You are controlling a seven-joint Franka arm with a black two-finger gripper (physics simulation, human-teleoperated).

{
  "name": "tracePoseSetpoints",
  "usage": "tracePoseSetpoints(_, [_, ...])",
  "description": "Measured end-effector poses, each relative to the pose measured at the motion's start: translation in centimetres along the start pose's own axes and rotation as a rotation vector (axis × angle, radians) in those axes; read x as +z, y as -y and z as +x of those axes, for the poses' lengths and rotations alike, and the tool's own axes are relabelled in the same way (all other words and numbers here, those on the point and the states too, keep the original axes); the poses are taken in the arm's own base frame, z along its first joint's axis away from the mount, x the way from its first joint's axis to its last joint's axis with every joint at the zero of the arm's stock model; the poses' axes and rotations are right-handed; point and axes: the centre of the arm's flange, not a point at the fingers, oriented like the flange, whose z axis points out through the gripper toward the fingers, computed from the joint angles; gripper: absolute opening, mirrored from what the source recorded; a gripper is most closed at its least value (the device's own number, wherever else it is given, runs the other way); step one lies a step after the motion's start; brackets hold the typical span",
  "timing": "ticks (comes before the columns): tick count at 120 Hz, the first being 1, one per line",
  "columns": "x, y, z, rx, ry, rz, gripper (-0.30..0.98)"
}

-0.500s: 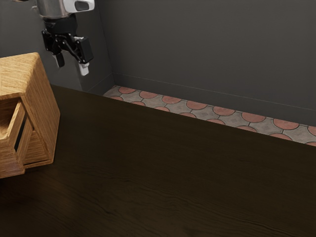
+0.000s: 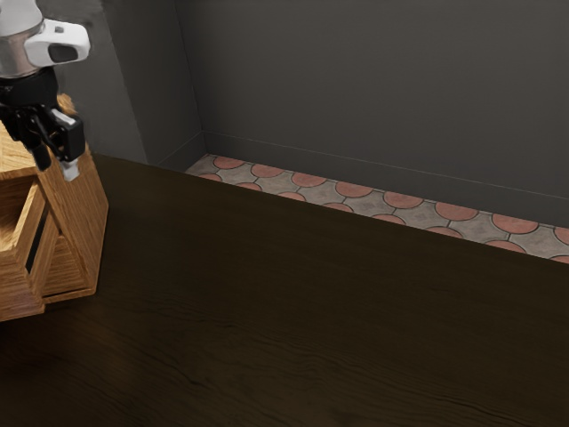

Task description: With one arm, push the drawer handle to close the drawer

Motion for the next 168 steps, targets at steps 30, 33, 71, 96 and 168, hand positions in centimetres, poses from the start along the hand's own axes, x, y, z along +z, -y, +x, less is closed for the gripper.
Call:
tracePoseSetpoints(30, [6.2,7.6,-8.9,-0.203,0.063,-0.07,0.01])
tracePoseSetpoints(33, [6.7,8.2,-9.3,-0.22,0.072,-0.074,0.0])
tracePoseSetpoints(71, [13.0,13.4,-15.0,-0.478,0.195,-0.145,-0.08])
tracePoseSetpoints(96, [16.9,16.0,-18.0,-0.608,0.269,-0.181,-0.09])
tracePoseSetpoints(168, [19.1,21.2,-13.6,-0.719,0.184,-0.052,-0.09])
